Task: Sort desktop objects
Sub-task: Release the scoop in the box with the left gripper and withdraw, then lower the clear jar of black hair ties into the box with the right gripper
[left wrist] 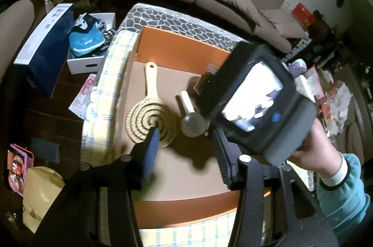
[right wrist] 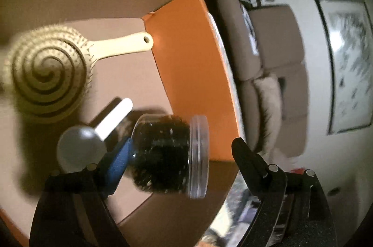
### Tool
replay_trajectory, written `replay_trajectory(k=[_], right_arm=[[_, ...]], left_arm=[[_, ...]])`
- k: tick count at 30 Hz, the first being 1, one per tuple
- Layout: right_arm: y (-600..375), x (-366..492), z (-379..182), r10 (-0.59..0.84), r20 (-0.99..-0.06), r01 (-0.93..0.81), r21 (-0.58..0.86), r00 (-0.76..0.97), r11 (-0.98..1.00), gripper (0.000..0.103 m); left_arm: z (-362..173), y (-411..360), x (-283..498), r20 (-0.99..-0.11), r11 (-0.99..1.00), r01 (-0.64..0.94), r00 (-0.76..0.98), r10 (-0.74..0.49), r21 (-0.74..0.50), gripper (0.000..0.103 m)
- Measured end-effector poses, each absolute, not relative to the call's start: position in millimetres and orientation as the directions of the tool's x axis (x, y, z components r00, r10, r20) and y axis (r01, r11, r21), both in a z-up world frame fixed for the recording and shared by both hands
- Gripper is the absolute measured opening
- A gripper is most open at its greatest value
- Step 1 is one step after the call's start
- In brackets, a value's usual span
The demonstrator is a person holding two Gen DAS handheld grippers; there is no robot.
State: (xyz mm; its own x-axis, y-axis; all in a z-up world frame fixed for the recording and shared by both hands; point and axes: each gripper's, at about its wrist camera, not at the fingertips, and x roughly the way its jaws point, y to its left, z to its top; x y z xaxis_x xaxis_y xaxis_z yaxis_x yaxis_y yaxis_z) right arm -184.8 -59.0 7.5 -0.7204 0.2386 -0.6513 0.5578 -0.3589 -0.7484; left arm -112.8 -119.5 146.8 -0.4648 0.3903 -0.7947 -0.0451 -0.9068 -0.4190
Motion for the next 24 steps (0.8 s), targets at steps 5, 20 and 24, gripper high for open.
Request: replay_trajectory(k=[5, 20, 24], right_arm=[[-35, -196, 41, 0.171, -0.745, 0.581, -0.623, -0.645, -0.524, 0.087], [57, -185, 109, -0.171, -0.906, 0.516, -0.059, -0.388, -0.855, 0.085], [87, -179, 120, -0.233, -0.894, 0.466, 0.031, -0.383, -0.884, 0.073]], left_arm=[[147, -109, -119, -0.796, -0.901, -0.040, -0.453, 0.401, -0.432, 0.045], [116, -35, -167, -0.885, -0.955, -0.095, -0.359, 0.297, -0.282, 0.045], [110, -24, -195, -0.870, -0.945, -0.048, -0.377, 0.318, -0.324, 0.045]])
